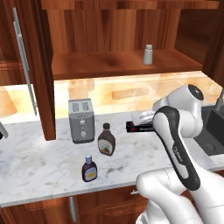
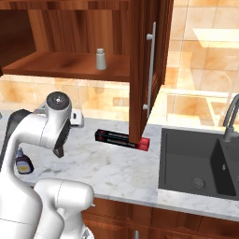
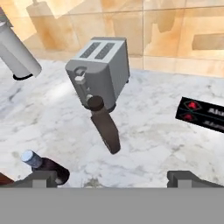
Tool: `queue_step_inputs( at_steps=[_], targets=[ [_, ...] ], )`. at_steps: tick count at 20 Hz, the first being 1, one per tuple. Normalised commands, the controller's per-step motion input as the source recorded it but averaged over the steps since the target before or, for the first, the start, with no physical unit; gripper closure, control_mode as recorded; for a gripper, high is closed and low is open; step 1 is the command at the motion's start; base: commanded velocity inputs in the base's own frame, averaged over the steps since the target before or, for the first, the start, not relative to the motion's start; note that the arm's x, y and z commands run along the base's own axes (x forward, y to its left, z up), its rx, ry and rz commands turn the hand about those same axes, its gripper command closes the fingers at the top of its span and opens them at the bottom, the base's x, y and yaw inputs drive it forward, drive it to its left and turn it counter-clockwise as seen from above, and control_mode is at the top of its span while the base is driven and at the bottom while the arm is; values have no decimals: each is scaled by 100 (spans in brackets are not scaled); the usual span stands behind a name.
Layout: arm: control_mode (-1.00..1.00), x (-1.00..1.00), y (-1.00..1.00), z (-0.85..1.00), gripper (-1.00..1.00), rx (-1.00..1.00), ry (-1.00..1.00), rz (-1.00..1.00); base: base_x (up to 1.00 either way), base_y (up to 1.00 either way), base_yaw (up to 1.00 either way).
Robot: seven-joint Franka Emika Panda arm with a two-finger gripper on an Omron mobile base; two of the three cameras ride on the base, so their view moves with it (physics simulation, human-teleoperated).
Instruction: There are various items on the counter. Only move the condiments/shakers into the cabinet.
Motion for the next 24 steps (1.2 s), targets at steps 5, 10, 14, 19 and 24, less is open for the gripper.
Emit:
queue_step_inputs(
  at_steps=[5, 10, 14, 19, 24],
  targets=[
    [-100, -1, 0, -26, -100, 8, -8, 19, 0, 0, 0],
    [-100, 0, 0, -27, -100, 7, -8, 23, 0, 0, 0],
    [-100, 0, 2, -35, -100, 5, -10, 19, 0, 0, 0],
    [-100, 0, 12, -39, -100, 0, -24, 12, 0, 0, 0],
    [-100, 13, 20, -24, -100, 0, -21, 9, 0, 0, 0]
  ],
)
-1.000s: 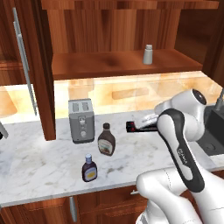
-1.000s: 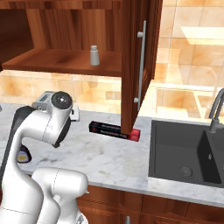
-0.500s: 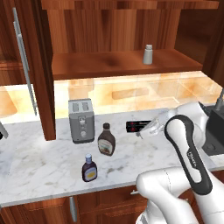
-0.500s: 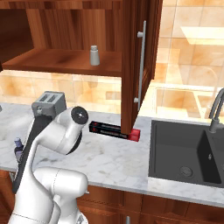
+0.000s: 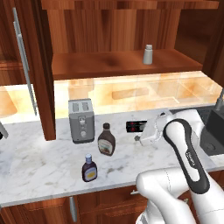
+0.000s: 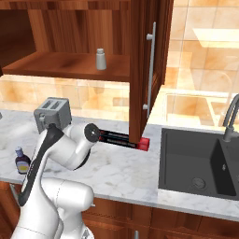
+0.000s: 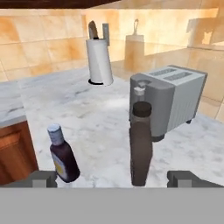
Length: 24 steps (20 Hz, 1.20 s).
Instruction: There are various items on the counter. Only move the condiments/shakers into the cabinet.
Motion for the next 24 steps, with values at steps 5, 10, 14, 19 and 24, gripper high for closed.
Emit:
queue_step_inputs(
  at_steps=[5, 10, 14, 19, 24],
  targets=[
    [-100, 14, 23, -7, -100, 0, -18, 9, 0, 0, 0],
    [-100, 12, 24, -7, -100, 0, -6, 3, 0, 0, 0],
    [-100, 17, 8, -17, -100, 0, 0, 2, 0, 0, 0],
    [-100, 18, 0, -18, -100, 1, 0, 0, 0, 0, 0],
    [-100, 21, 5, -24, -100, 0, 0, 0, 0, 0, 0]
  ],
)
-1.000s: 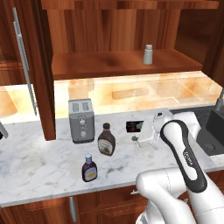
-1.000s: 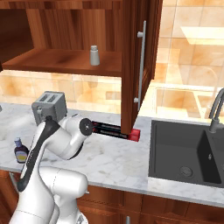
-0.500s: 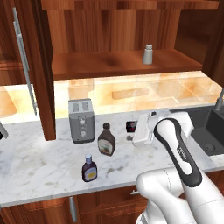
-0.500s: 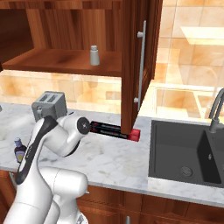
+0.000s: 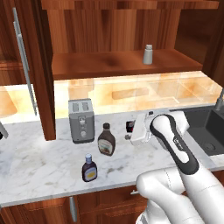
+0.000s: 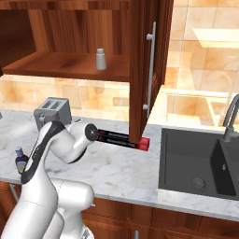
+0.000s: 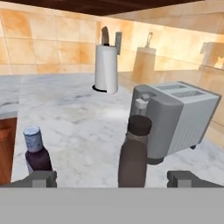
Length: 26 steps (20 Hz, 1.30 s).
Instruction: There are various items on the counter. Only move the condiments/shakers into the cabinet.
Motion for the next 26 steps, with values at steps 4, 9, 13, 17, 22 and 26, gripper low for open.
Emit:
queue_step_inputs(
  at_steps=[4, 9, 13, 17, 22, 26],
  targets=[
    [-100, 2, 13, -22, -100, 1, 0, 0, 0, 0, 0],
    [-100, 2, 21, -21, -100, 1, 0, 0, 0, 0, 0],
    [-100, 16, 25, -18, -100, 1, 0, 0, 0, 0, 0],
    [-100, 25, 16, -19, -100, 0, 0, 0, 0, 0, 0],
    [-100, 27, 8, -22, -100, 0, 0, 0, 0, 0, 0],
    [-100, 25, 0, -14, -100, 1, 0, 0, 0, 0, 0]
  ],
)
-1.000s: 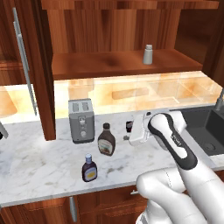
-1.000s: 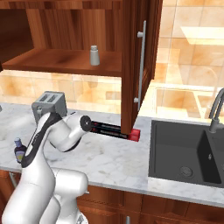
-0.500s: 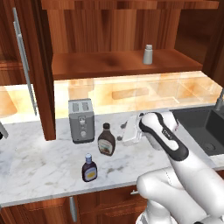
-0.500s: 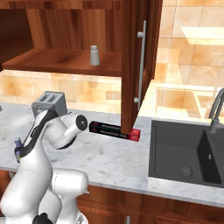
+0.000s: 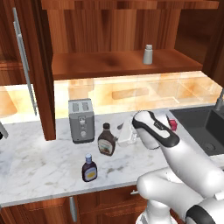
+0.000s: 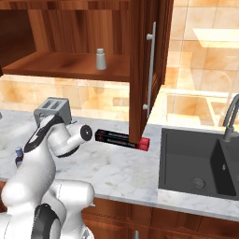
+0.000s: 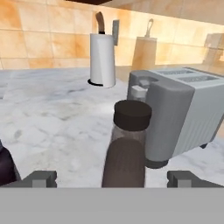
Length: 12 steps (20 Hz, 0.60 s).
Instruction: There are various items on the counter. Only move the condiments/shakers into the cabinet.
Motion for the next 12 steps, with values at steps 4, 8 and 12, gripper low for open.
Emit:
queue_step_inputs(
  at_steps=[4, 8, 12],
  targets=[
    [-100, 34, 0, -8, -100, 1, 0, 0, 0, 0, 0],
    [-100, 18, 0, -12, -100, 1, 0, 0, 0, 0, 0],
    [-100, -3, 5, -13, -100, 0, 0, 0, 0, 0, 0]
  ],
)
